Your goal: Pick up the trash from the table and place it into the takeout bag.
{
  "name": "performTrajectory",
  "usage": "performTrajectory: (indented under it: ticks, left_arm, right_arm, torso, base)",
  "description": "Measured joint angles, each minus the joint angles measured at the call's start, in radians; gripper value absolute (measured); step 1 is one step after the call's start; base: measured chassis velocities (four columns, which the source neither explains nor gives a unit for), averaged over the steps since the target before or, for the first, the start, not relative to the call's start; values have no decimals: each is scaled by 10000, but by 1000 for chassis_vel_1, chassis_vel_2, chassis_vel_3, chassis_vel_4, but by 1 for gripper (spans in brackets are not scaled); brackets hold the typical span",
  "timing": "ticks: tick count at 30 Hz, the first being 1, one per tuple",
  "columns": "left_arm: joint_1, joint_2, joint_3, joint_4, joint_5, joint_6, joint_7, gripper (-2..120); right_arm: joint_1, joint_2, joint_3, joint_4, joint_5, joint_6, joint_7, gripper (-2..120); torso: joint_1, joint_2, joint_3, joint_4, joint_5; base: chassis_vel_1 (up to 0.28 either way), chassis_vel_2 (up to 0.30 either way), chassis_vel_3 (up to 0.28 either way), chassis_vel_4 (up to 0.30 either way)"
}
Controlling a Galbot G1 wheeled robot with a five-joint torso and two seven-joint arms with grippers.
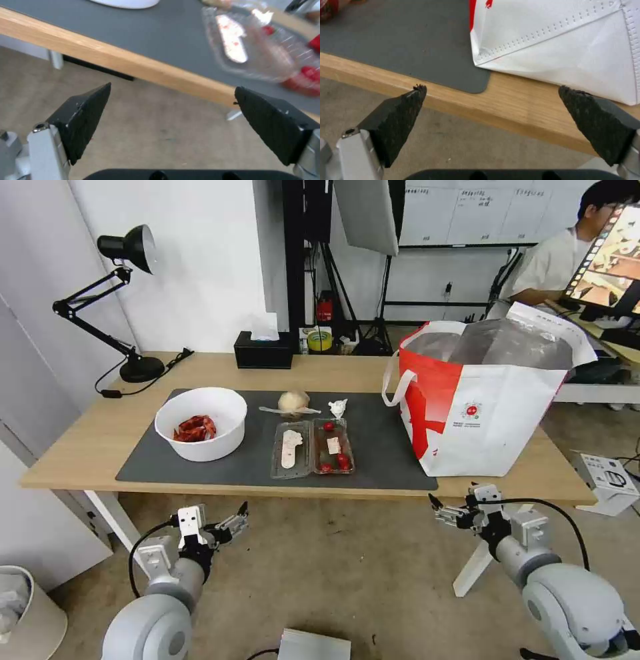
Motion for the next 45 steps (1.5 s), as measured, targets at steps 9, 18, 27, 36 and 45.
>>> performTrajectory:
  ticks: [9, 18, 27, 36, 45]
  left_arm:
    - [-613, -155, 452, -325, -3085, 76, -1375, 100]
    - [-984, -332, 483, -671, -6402, 517, -3136, 100]
    - [-1249, -341, 568, -686, -7378, 395, -3301, 100]
    - [-1442, -446, 733, -637, -7558, -429, -3283, 100]
    - [-2088, -455, 1397, -116, -7534, -940, -3252, 100]
  right_arm:
    - [3, -2, -11, -12, -17, 8, 16, 100]
    - [-8, 19, -51, -29, -57, 15, 33, 100]
    - [-17, 22, -107, -55, -122, 18, 39, 100]
    - [195, -14, -381, -203, -183, 20, 39, 100]
    - [215, 8, -424, -244, -216, 40, 34, 100]
  torso:
    - [0, 0, 0, 0, 0]
    - [0, 0, 0, 0, 0]
    - [1, 0, 0, 0, 0]
    - [0, 0, 0, 2, 0]
    - [0, 0, 0, 1, 0]
  base:
    - [0, 0, 0, 0]
    - [0, 0, 0, 0]
    - [0, 0, 0, 0]
    - [0, 0, 0, 0]
    - [0, 0, 0, 0]
